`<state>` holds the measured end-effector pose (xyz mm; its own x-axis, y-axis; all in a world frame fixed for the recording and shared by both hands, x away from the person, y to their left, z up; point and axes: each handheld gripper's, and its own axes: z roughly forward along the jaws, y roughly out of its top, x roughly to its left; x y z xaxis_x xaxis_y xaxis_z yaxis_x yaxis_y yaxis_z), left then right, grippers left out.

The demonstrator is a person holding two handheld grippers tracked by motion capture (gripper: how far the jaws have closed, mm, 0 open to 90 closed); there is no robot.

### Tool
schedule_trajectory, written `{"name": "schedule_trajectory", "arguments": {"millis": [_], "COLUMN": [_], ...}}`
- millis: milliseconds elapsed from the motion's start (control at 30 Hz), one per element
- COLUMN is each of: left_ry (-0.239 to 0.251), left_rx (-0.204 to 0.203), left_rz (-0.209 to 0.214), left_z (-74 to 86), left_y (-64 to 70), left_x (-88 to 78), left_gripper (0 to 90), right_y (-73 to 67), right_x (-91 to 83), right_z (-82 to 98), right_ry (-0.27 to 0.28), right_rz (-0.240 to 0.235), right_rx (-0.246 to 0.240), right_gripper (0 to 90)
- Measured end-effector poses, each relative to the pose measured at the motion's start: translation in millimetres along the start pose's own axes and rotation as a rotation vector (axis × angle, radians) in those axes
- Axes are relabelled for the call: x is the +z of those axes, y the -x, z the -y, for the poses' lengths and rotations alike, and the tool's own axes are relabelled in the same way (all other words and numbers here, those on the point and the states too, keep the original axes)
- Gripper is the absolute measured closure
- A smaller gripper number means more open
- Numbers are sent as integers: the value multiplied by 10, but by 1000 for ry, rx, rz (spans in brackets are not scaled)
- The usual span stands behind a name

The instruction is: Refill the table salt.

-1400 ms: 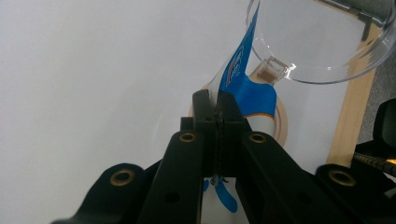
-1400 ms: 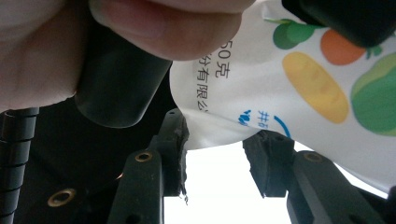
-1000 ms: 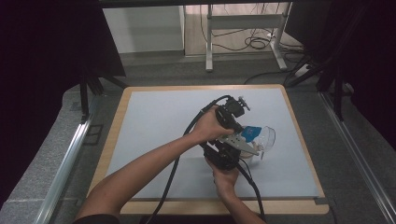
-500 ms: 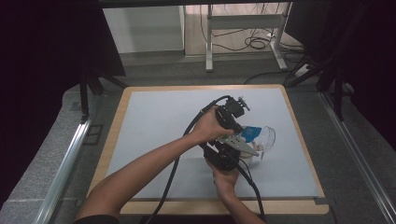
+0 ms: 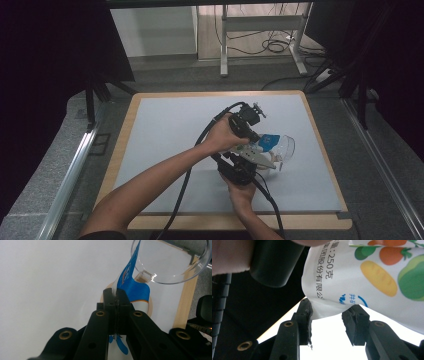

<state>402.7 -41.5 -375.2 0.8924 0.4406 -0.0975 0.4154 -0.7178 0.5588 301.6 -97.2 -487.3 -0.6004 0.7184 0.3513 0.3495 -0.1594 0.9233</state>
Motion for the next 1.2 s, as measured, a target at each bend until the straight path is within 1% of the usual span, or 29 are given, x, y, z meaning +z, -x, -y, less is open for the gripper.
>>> {"name": "schedule_trajectory", "arguments": {"millis": [167, 267, 533, 633, 667, 700, 767, 1200], "left_ry": [7, 11, 31, 32, 39, 41, 40, 61], "left_rx": [-4, -7, -20, -19, -21, -22, -20, -35], "left_rz": [6, 8, 20, 19, 19, 20, 20, 18], "left_z": [23, 38, 68, 75, 78, 81, 83, 150], "left_y": [-2, -10, -26, -28, -26, -25, -24, -31], "left_x": [-15, -20, -50, -66, -66, -71, -83, -132], "left_gripper": [896, 895, 896, 896, 896, 896, 896, 896], "right_y": [-14, -10, -6, 1, -3, 7, 14, 57], "right_x": [-17, -25, -42, -48, -51, -53, -58, -76], "right_z": [34, 59, 115, 141, 147, 156, 172, 269], "right_ry": [-13, -25, -52, -60, -66, -67, -78, -116], "right_rz": [4, 3, 6, 8, 9, 12, 12, 28], "right_rx": [-29, -38, -49, -57, -52, -63, -57, -84], "right_gripper": [606, 606, 607, 607, 607, 606, 606, 603]}}
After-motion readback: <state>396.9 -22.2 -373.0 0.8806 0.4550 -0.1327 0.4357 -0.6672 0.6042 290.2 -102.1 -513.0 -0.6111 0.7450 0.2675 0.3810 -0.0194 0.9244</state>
